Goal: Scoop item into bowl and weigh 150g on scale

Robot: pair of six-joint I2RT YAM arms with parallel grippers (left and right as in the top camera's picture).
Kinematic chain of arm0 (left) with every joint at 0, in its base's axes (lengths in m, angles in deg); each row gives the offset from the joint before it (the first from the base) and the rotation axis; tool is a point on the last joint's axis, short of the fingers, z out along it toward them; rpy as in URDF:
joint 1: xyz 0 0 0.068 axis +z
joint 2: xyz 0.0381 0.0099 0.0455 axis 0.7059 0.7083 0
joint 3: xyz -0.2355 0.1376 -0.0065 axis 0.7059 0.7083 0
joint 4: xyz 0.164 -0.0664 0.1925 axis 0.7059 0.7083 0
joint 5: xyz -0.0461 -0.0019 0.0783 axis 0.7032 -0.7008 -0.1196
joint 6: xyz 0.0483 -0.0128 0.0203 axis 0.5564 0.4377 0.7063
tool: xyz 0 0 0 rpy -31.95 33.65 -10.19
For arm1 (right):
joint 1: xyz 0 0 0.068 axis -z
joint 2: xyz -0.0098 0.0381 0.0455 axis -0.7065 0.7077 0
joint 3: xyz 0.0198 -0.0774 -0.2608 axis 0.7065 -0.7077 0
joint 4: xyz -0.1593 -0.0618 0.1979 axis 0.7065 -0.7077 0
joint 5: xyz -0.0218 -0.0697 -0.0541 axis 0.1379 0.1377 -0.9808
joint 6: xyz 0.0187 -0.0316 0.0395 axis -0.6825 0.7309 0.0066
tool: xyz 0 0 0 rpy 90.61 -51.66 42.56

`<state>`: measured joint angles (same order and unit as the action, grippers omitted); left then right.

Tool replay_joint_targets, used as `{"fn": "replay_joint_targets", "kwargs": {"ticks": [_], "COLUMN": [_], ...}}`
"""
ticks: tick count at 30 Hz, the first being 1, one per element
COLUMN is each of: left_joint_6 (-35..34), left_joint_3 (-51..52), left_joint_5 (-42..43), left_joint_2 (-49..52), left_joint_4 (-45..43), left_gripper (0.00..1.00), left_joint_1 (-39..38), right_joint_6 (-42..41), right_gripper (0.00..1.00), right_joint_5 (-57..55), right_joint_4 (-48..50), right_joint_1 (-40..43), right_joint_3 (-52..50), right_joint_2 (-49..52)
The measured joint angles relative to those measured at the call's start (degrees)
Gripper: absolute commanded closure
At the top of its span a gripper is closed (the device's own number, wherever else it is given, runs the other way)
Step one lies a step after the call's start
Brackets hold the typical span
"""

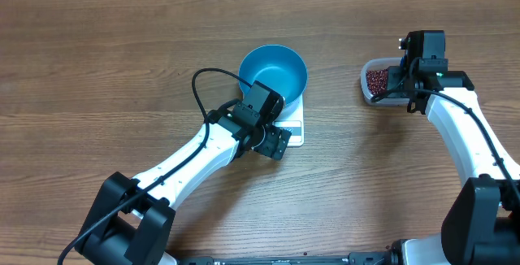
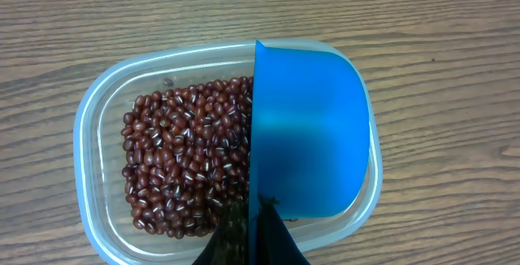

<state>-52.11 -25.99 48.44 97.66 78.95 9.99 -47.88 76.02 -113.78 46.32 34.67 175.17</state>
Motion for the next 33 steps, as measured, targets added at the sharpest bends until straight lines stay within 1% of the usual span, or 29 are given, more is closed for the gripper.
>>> {"fn": "replay_joint_targets", "kwargs": {"ticks": [16, 21, 25, 27, 31, 33], "left_joint_6": [-0.4, -4.1, -7.3, -7.9, -9.4, -9.7], "left_joint_3": [0.0, -2.5, -8.7, -10.9, -11.7, -11.7], "left_joint_5": [-1.0, -3.1, -4.5, -5.9, -9.0, -8.5], "left_joint_2": [0.0, 0.0, 0.0, -0.1, -0.1, -0.1], "left_joint_4": [0.5, 4.9, 11.4, 12.2, 13.7, 13.7], "left_gripper": [0.0, 0.0, 0.0, 0.0, 0.0, 0.0], "left_joint_1": [0.0, 0.0, 0.0, 0.0, 0.0, 0.0], "right_joint_6": [0.0, 0.0, 0.0, 0.0, 0.0, 0.0], "right_gripper": [0.96, 0.96, 0.96, 0.96, 0.96, 0.96], "right_joint_5": [0.0, 0.0, 0.0, 0.0, 0.0, 0.0], "right_joint_4": [0.0, 0.0, 0.0, 0.0, 0.0, 0.0], "right_joint_1": [0.0, 0.0, 0.0, 0.0, 0.0, 0.0], "right_joint_3": [0.0, 0.0, 0.0, 0.0, 0.0, 0.0], "right_joint_2": [0.0, 0.0, 0.0, 0.0, 0.0, 0.0]}}
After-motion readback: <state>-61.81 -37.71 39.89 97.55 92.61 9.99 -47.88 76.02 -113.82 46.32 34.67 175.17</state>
